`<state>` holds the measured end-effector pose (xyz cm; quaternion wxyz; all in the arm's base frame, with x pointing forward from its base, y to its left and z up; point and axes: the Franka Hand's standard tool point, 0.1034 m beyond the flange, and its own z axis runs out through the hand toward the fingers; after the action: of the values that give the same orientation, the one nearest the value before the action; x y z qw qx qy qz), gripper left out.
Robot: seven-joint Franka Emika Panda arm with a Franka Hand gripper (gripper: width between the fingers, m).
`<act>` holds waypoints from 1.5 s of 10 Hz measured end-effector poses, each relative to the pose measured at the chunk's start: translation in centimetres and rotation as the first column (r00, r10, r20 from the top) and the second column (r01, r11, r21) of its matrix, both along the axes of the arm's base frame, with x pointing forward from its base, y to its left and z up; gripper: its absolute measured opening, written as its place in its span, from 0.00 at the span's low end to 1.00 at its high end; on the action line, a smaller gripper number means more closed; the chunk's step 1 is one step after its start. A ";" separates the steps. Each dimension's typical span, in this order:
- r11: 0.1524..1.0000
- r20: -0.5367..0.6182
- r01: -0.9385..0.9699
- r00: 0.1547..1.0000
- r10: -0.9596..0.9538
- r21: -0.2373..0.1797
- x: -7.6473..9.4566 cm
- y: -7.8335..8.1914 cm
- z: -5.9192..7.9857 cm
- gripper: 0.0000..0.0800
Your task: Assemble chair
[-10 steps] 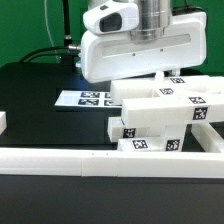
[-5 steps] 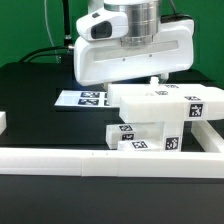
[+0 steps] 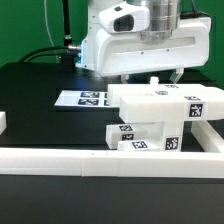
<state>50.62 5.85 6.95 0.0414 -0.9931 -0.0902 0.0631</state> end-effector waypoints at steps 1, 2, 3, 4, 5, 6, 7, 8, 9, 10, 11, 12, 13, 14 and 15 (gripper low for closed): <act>1.000 0.000 -0.002 1.000 0.002 0.000 0.0 0.1 0.0 0.82; 0.998 -0.006 0.068 0.998 -0.068 -0.008 -0.2 0.5 0.1 0.82; 0.987 -0.014 0.161 0.987 -0.161 -0.021 -1.1 2.0 0.6 0.82; 0.972 -0.010 0.233 0.972 -0.234 -0.033 -1.9 4.2 0.9 0.82; 0.970 0.005 0.240 0.971 -0.240 -0.036 -2.6 6.2 0.7 0.82; 0.976 0.022 0.215 0.976 -0.215 -0.033 -2.9 7.0 0.3 0.82; 0.978 0.030 0.205 0.979 -0.204 -0.032 -2.7 6.7 0.0 0.82; 0.978 0.030 0.207 0.978 -0.206 -0.032 -2.7 6.7 0.0 0.82; 0.978 0.029 0.206 0.978 -0.206 -0.032 -2.8 6.7 0.0 0.82; 0.978 0.029 0.207 0.978 -0.206 -0.033 -2.8 6.7 0.0 0.82; 0.972 0.043 0.234 0.972 -0.232 -0.034 -2.9 6.9 -0.2 0.82; 0.967 0.065 0.253 0.966 -0.250 -0.033 -3.8 8.0 -0.7 0.82; 0.969 0.057 0.245 0.968 -0.243 -0.040 -5.0 9.3 -1.4 0.82; 0.970 0.056 0.238 0.970 -0.235 -0.041 -5.2 9.7 -1.6 0.82; 0.970 0.056 0.241 0.969 -0.239 -0.041 -5.1 9.5 -1.6 0.82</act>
Offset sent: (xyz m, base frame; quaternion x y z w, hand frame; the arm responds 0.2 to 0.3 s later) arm -0.0366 0.0615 0.0176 -0.0489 0.0067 0.1639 0.9852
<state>45.49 15.35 5.32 0.0226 -0.9987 0.0310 0.0345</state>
